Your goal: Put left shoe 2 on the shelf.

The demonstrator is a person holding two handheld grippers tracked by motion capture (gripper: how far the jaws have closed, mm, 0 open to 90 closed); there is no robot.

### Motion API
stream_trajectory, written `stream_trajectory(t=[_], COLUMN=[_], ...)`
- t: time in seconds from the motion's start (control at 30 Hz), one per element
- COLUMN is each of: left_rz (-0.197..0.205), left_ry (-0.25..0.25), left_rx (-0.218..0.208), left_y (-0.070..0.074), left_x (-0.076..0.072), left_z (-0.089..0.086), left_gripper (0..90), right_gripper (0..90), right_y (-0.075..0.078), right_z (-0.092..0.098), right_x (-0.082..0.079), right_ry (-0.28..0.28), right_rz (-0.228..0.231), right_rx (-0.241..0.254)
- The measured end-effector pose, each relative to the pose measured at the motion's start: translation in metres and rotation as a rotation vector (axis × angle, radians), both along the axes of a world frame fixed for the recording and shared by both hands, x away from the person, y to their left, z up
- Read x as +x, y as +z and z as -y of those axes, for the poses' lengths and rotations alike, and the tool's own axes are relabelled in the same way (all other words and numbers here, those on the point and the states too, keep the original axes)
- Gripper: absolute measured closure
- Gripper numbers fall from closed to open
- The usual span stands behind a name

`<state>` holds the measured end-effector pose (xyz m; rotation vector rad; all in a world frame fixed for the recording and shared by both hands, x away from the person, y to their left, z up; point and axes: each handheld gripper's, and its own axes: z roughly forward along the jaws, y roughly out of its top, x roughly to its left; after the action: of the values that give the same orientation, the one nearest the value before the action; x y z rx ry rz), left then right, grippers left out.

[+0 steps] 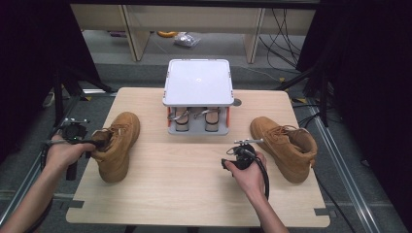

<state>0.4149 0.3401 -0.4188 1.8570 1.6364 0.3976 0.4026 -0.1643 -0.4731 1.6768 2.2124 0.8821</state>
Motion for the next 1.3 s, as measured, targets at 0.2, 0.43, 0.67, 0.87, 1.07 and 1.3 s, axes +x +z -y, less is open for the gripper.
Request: stream_trajectory(t=[0.2, 0.43, 0.67, 0.87, 1.07, 1.3], left_rz=[0.051, 0.077, 0.091, 0.120, 0.140, 0.180], left_ry=[0.038, 0.028, 0.048, 0.060, 0.063, 0.084], left_rx=[-0.025, -0.020, -0.044, -0.058, -0.092, -0.132], left_y=[0.000, 0.005, 0.009, 0.014, 0.020, 0.023], left_x=[0.003, 0.005, 0.007, 0.007, 0.009, 0.013], left_z=[-0.004, -0.005, -0.002, -0.002, -0.001, 0.004], left_gripper=[81.2, 82.1, 82.6, 82.6, 82.5, 82.5], right_gripper=[38.2, 38.2, 38.2, 38.2, 38.2, 38.3], right_y=[0.002, 0.000, -0.002, -0.002, -0.001, -0.001], right_z=[0.003, 0.007, 0.010, 0.013, 0.014, 0.014], right_x=[-0.001, -0.001, -0.002, -0.002, -0.003, -0.005], right_ry=[-0.003, -0.021, -0.020, -0.019, -0.028, -0.032], right_rz=[0.000, -0.004, 0.005, 0.014, 0.019, 0.019], right_rx=[0.012, -0.002, 0.019, 0.016, 0.025, 0.045])
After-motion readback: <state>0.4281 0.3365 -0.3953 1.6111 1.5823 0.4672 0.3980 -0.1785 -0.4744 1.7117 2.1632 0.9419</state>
